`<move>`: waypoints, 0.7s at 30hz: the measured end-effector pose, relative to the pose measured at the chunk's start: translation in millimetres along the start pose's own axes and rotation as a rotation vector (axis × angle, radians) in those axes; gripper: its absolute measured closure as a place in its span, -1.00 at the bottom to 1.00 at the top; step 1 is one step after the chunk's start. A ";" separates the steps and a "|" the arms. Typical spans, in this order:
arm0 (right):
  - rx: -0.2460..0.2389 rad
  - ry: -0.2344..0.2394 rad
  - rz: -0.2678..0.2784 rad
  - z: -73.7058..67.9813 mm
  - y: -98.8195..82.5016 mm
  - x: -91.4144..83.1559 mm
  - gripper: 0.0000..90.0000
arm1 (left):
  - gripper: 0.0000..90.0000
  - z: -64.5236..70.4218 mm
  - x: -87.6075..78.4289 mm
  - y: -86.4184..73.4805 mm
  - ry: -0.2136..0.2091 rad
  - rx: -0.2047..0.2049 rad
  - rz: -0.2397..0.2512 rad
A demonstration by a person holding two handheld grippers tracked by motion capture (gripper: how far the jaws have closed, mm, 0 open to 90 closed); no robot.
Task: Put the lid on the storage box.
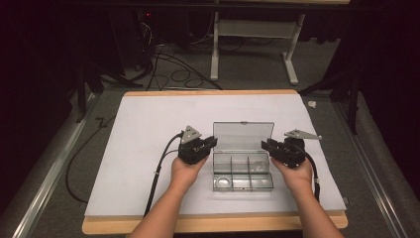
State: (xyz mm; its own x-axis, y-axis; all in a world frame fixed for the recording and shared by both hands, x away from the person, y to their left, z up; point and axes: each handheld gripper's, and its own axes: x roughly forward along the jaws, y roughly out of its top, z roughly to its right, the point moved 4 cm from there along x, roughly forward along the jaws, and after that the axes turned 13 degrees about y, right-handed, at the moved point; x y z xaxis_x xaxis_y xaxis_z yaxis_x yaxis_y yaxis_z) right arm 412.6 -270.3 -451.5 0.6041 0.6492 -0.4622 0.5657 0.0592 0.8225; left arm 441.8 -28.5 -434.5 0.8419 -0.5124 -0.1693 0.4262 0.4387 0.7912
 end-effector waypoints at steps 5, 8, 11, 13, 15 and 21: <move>-0.016 -0.003 0.007 -3.1 -2.6 -2.4 0.45 | 0.72 0.9 -4.2 -2.5 -0.009 0.000 -0.004; -0.019 -0.007 0.011 -4.7 -5.7 -4.2 0.44 | 0.69 1.5 -7.4 -4.1 -0.013 0.000 0.001; -0.027 -0.013 0.011 -5.5 -9.1 -6.6 0.46 | 0.64 1.4 -10.3 -6.0 -0.014 0.003 0.007; -0.028 -0.013 0.013 -5.6 -10.9 -8.1 0.47 | 0.63 1.6 -13.1 -8.5 -0.019 0.000 0.008; -0.034 -0.015 0.013 -7.1 -13.8 -11.1 0.47 | 0.58 1.7 -14.8 -9.8 -0.021 -0.004 0.008; -0.038 -0.014 0.021 -11.1 -16.6 -16.9 0.45 | 0.50 1.7 -21.7 -15.2 -0.025 -0.005 0.014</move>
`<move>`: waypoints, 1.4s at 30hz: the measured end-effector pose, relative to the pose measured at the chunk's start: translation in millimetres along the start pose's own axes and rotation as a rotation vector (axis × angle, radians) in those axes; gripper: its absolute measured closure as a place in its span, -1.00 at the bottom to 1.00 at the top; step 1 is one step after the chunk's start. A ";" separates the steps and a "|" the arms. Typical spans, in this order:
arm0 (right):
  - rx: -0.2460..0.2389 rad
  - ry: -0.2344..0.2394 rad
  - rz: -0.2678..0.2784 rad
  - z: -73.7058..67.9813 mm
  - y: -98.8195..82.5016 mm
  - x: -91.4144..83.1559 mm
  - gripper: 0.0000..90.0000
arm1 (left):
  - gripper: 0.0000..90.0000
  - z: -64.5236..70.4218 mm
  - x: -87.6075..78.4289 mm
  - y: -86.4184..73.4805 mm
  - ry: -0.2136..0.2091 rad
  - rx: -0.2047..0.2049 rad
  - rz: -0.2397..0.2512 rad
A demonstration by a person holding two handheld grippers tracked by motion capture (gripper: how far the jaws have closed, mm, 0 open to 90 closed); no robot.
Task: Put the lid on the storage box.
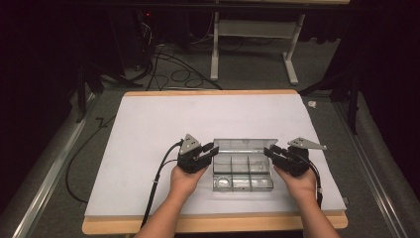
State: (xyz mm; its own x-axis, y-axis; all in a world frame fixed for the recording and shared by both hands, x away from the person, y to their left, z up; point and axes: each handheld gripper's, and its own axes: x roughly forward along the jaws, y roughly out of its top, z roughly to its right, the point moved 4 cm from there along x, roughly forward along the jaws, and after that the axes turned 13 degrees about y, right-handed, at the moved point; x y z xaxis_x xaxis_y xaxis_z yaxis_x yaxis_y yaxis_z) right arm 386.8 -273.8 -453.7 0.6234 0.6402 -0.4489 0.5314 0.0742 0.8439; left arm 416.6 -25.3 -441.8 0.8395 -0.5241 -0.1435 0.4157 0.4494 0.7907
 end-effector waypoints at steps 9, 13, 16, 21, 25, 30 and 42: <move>-0.016 -0.011 0.005 -4.8 -6.8 -12.0 0.45 | 0.43 0.4 -11.7 -7.1 -0.004 0.008 0.012; -0.030 -0.020 0.001 -7.1 -11.7 -16.3 0.45 | 0.41 -0.3 -17.4 -11.6 -0.003 0.013 0.015; -0.038 -0.025 -0.005 -9.2 -17.0 -19.6 0.45 | 0.40 -2.1 -21.8 -15.9 0.007 0.026 0.016; -0.052 -0.034 -0.012 -12.7 -26.5 -21.8 0.44 | 0.39 -3.4 -28.8 -26.2 0.012 0.039 0.018; -0.062 -0.047 -0.022 -16.5 -34.4 -23.0 0.45 | 0.39 -4.7 -32.7 -33.5 0.014 0.039 0.020; -0.068 -0.049 -0.020 -20.6 -43.0 -26.4 0.45 | 0.39 -5.8 -37.4 -38.4 0.011 0.046 0.016; -0.083 -0.097 -0.010 -21.2 -52.7 -31.6 0.46 | 0.39 -8.3 -45.1 -43.0 0.016 0.051 0.018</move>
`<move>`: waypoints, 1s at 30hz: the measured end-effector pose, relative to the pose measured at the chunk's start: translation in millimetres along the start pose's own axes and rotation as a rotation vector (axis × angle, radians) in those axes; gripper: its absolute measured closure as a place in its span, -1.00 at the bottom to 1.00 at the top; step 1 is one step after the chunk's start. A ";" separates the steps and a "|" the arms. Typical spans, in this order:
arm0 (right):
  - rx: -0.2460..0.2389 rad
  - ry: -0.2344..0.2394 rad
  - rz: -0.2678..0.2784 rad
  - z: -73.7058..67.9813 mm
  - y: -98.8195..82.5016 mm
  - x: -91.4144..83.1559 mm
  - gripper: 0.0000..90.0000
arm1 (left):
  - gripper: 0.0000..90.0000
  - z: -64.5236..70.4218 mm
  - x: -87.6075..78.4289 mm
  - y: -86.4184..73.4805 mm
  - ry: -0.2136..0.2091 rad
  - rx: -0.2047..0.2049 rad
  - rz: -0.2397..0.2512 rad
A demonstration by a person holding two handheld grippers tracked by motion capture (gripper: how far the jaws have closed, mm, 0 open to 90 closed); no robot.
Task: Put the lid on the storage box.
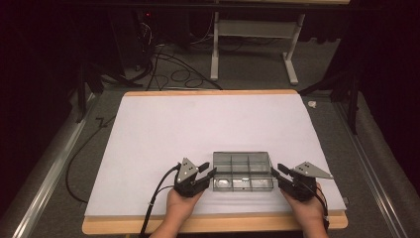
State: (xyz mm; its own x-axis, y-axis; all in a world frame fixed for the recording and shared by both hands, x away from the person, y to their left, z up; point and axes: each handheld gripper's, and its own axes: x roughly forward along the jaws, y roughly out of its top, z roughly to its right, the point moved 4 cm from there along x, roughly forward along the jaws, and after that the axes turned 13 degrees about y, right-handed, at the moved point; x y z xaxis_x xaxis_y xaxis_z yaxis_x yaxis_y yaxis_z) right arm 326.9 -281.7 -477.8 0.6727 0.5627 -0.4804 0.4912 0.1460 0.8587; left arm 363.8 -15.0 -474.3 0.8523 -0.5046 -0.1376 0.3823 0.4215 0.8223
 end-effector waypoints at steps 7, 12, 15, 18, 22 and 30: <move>-0.004 -0.012 -0.010 1.5 -1.8 1.9 0.46 | 0.40 -0.1 -1.5 -2.5 0.004 0.016 -0.008; -0.006 -0.018 -0.012 2.2 -4.7 2.4 0.46 | 0.39 0.5 -4.3 -4.8 0.002 0.031 -0.008; -0.004 -0.019 -0.011 2.3 -7.0 2.5 0.45 | 0.39 0.2 -6.8 -4.8 0.001 0.029 -0.007; -0.004 -0.018 -0.011 2.4 -8.9 2.5 0.46 | 0.38 0.4 -9.3 -5.3 -0.005 0.024 -0.007; -0.003 -0.016 -0.004 1.8 -9.3 2.1 0.46 | 0.38 0.8 -10.5 -6.0 -0.008 0.026 -0.009; -0.001 -0.019 0.002 1.3 -7.8 2.4 0.47 | 0.37 1.7 -14.2 -7.1 -0.014 0.035 -0.018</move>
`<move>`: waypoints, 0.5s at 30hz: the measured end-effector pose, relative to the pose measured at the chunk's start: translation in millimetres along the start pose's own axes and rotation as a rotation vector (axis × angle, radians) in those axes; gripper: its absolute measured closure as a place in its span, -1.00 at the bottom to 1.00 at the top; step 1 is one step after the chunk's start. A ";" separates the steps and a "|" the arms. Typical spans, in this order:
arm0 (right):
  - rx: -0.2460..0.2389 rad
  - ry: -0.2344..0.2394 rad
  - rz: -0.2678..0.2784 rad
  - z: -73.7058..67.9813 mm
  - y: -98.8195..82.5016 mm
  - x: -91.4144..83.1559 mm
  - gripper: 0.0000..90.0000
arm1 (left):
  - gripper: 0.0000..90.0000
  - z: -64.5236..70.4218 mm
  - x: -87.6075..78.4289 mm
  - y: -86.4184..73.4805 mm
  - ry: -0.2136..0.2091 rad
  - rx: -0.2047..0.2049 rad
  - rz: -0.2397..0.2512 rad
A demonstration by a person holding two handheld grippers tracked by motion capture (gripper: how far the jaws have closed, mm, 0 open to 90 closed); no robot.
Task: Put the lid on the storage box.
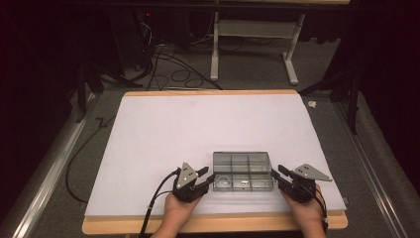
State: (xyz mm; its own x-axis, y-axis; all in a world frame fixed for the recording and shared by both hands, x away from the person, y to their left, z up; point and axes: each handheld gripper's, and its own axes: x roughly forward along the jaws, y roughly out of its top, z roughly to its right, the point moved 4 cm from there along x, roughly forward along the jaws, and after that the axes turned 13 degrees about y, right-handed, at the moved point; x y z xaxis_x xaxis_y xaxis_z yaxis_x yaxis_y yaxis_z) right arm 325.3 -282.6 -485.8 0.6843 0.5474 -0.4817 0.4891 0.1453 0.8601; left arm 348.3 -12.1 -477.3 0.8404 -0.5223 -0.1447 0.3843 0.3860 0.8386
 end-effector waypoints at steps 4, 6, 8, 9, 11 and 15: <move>-0.003 0.004 0.003 -0.2 -0.3 -0.2 0.47 | 0.35 0.1 -3.1 -0.4 -0.006 0.007 -0.006; 0.001 0.003 0.003 -0.3 -0.5 -0.2 0.47 | 0.36 -0.6 -5.3 0.7 -0.005 0.007 0.000; 0.003 0.001 0.005 -0.3 -0.3 -0.2 0.47 | 0.35 -2.3 -6.8 1.7 -0.003 0.002 0.001; 0.002 0.002 0.006 -0.4 -0.1 -0.1 0.47 | 0.35 -3.2 -7.2 1.7 0.000 0.006 -0.001; 0.002 0.000 0.009 -0.4 0.1 0.0 0.47 | 0.35 -4.7 -7.7 2.6 0.005 -0.002 0.004; 0.005 -0.006 0.004 -0.1 -2.0 1.1 0.48 | 0.35 -7.2 -6.5 3.5 0.021 0.005 0.004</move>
State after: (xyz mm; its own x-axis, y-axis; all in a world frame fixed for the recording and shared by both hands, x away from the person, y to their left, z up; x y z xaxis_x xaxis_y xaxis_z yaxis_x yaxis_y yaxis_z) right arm 325.0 -282.2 -488.0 0.6896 0.5431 -0.4791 0.4887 0.1393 0.8613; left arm 346.9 -1.9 -477.1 0.8498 -0.5049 -0.1517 0.3789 0.3847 0.8417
